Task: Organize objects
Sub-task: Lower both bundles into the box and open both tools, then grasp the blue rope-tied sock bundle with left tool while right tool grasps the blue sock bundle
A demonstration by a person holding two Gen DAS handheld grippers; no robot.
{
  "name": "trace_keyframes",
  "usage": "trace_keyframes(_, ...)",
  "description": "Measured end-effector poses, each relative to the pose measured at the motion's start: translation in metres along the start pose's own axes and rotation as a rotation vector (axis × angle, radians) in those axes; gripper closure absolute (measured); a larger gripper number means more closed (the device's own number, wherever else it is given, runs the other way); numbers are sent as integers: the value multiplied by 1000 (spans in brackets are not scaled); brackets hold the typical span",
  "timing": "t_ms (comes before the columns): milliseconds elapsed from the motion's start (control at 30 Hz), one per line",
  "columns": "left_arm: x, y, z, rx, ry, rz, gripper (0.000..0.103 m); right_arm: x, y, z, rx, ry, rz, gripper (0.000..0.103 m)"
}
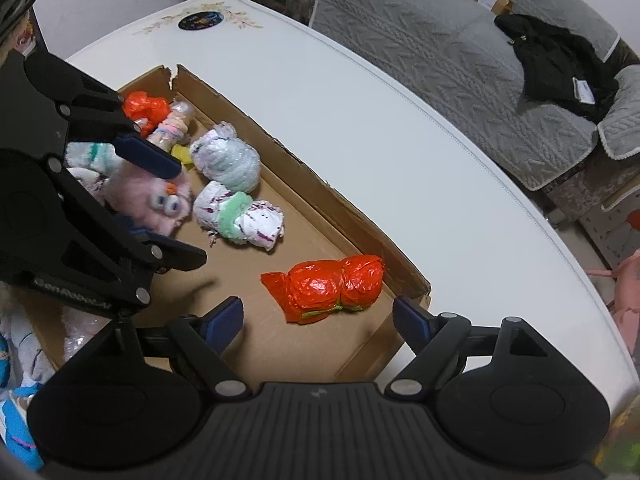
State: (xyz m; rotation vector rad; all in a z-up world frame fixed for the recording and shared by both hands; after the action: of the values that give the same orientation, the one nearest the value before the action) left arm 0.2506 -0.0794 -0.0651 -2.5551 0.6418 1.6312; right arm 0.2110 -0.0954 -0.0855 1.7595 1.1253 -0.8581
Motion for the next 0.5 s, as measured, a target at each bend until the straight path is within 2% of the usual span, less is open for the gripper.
trace_keyframes(300,-32,7,7,18,28,-13,23,-12,-4,-10,-18,18,6,20)
trace_keyframes(500,-62,3,29,22,56,-32,22,-35,-13,-3,-9,40,12,18)
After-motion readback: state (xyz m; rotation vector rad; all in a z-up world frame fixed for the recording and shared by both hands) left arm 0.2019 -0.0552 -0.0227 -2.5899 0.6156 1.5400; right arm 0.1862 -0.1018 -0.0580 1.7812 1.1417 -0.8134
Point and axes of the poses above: each gripper's, at about its wrist camera, not at the fingertips, and x roughly the way its jaws point, y to its right, z to its underside, the point moved 5 cm from there along x, roughly the way its jaws point, and after that the axes turned 9 degrees about z, right-handed, at the moved point
